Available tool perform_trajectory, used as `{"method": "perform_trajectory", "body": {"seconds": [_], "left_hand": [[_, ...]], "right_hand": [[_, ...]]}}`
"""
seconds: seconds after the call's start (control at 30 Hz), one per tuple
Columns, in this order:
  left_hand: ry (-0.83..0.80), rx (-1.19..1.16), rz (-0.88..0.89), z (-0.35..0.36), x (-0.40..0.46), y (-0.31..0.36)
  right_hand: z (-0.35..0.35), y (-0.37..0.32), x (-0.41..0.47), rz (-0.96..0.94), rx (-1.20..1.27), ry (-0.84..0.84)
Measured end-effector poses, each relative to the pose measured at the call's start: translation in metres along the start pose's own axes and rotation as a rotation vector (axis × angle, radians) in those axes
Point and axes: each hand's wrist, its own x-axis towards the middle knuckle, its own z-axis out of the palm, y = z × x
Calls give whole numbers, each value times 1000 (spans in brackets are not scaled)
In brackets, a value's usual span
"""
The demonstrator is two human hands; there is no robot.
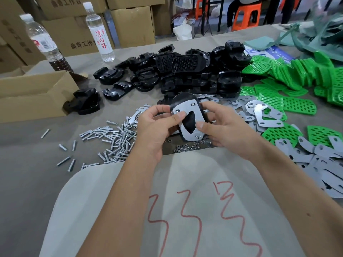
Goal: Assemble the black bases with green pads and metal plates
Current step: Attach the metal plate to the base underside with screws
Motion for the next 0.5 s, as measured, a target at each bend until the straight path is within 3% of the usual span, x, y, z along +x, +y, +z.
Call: {"method": "perform_trajectory", "body": {"seconds": [0.3,0.5], "left_hand": [[19,189,125,-1,-1,2],[6,150,75,-5,0,5]], "right_hand": [[-1,-5,-1,34,78,-25],[-2,-1,-1,15,113,-55]]}}
